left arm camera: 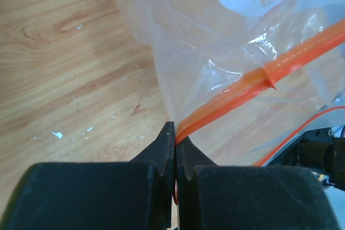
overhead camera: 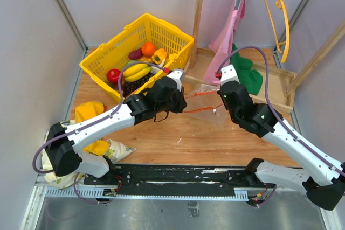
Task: Place the food in the zip-top bag and seal the zipper
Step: Open the zipper of the food storage bag, then pick up the fake fruit from the bin.
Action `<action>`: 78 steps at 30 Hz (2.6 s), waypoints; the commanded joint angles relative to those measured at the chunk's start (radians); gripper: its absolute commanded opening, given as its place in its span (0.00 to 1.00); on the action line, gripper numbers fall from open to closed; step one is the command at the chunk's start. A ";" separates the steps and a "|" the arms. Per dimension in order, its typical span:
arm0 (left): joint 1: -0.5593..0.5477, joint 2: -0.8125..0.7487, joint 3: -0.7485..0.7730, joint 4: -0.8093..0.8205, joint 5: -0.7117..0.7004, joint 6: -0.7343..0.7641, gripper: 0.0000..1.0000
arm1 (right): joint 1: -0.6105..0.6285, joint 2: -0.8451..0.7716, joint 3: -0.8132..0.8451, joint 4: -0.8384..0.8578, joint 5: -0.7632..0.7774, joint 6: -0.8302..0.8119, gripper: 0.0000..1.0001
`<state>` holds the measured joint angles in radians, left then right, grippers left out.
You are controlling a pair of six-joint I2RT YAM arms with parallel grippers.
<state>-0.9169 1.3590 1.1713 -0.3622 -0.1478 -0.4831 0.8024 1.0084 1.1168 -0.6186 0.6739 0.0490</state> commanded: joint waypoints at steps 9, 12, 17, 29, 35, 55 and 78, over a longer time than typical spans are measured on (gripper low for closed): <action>0.009 0.026 -0.041 0.064 0.006 -0.028 0.00 | -0.008 -0.039 -0.090 0.121 0.037 -0.033 0.01; 0.009 0.012 -0.042 0.089 0.012 -0.032 0.04 | -0.007 -0.028 -0.087 0.129 -0.038 -0.027 0.01; 0.010 -0.038 -0.060 0.137 -0.001 -0.042 0.13 | 0.012 0.002 -0.088 0.143 -0.055 -0.024 0.01; 0.010 -0.121 -0.083 0.189 -0.018 -0.042 0.44 | 0.102 0.059 -0.042 0.133 0.066 -0.057 0.01; 0.013 -0.185 -0.075 0.155 -0.066 -0.007 0.67 | 0.156 0.080 -0.006 0.094 0.198 -0.106 0.01; 0.465 -0.130 0.168 -0.119 -0.038 0.235 0.99 | 0.164 0.105 0.007 0.069 0.238 -0.126 0.01; 0.800 0.323 0.317 -0.118 -0.215 0.349 0.97 | 0.163 0.111 -0.001 0.089 0.233 -0.143 0.01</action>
<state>-0.1406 1.6501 1.5078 -0.5419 -0.3237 -0.1276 0.9504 1.1183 1.0893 -0.5453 0.8738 -0.0849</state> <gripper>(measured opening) 0.970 0.013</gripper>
